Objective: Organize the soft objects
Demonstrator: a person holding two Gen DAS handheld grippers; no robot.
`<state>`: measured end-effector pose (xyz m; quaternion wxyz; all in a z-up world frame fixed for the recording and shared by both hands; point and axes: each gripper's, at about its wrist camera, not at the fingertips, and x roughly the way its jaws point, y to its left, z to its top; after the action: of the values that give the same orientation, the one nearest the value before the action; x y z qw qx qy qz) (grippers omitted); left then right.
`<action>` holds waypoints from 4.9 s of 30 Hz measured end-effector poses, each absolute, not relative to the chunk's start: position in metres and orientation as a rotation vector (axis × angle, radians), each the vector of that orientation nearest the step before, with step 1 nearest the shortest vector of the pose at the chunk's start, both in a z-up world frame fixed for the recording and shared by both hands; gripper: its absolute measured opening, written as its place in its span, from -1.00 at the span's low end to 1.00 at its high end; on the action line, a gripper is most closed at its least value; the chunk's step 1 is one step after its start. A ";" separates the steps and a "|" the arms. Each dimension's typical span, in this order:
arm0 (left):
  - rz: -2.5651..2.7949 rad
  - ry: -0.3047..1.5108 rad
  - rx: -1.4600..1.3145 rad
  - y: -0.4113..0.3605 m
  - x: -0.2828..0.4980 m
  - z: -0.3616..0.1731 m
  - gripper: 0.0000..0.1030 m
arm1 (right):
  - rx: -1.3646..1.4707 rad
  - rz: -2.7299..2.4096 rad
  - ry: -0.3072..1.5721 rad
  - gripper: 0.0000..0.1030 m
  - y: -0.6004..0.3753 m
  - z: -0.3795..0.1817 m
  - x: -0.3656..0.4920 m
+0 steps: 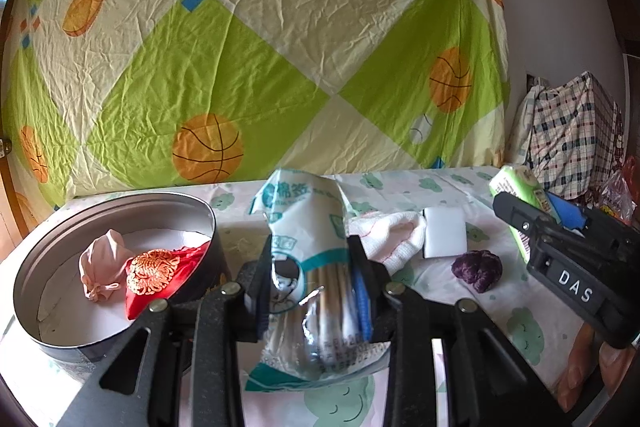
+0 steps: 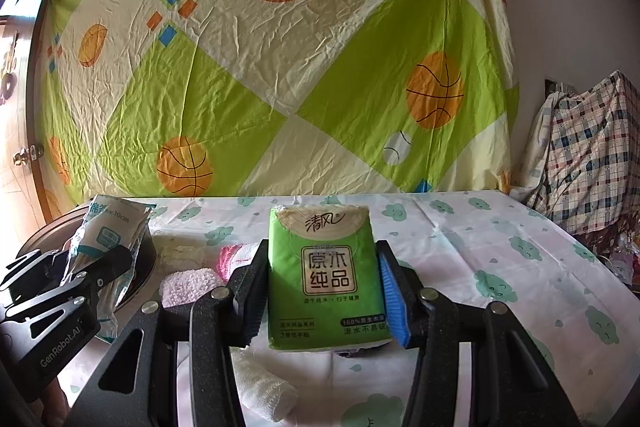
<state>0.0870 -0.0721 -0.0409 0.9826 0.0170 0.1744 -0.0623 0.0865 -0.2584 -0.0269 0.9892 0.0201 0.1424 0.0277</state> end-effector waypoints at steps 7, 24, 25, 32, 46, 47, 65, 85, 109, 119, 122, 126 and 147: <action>-0.098 0.320 0.019 -0.067 0.082 -0.039 -0.38 | 0.034 0.041 0.270 0.01 -0.257 -0.026 0.084; -0.010 0.297 -0.001 -0.043 0.078 -0.037 -0.38 | 0.045 0.070 0.268 0.01 -0.241 -0.025 0.081; -0.008 0.297 -0.005 -0.040 0.078 -0.037 -0.38 | 0.047 0.072 0.269 0.01 -0.241 -0.025 0.081; 0.002 0.285 -0.013 -0.032 0.076 -0.037 -0.38 | 0.047 0.082 0.262 0.01 -0.233 -0.025 0.080; 0.040 0.280 -0.024 -0.013 0.074 -0.035 -0.38 | 0.030 0.133 0.262 0.01 -0.208 -0.024 0.078; 0.042 0.281 -0.026 -0.012 0.074 -0.035 -0.38 | 0.028 0.137 0.262 0.01 -0.206 -0.024 0.078; 0.086 0.283 -0.054 0.022 0.073 -0.036 -0.38 | 0.003 0.189 0.268 0.01 -0.172 -0.024 0.079; 0.120 0.279 -0.068 0.050 0.068 -0.035 -0.38 | -0.021 0.266 0.274 0.01 -0.127 -0.024 0.080; 0.147 0.291 -0.095 0.086 0.062 -0.037 -0.38 | -0.043 0.336 0.298 0.01 -0.090 -0.025 0.086; 0.142 0.317 -0.120 0.095 0.063 -0.039 -0.38 | -0.050 0.359 0.321 0.01 -0.081 -0.026 0.090; 0.149 0.316 -0.124 0.099 0.063 -0.040 -0.38 | -0.054 0.364 0.321 0.01 -0.079 -0.025 0.091; 0.154 0.318 -0.119 0.100 0.062 -0.040 -0.38 | -0.061 0.376 0.331 0.01 -0.075 -0.027 0.092; 0.129 0.377 -0.122 0.112 0.068 -0.038 -0.38 | -0.043 0.429 0.390 0.01 -0.066 -0.027 0.111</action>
<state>0.0683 0.1121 -0.0377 0.9784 -0.0605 0.1871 0.0642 0.1113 -0.0665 -0.0273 0.9580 -0.0211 0.1922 0.2116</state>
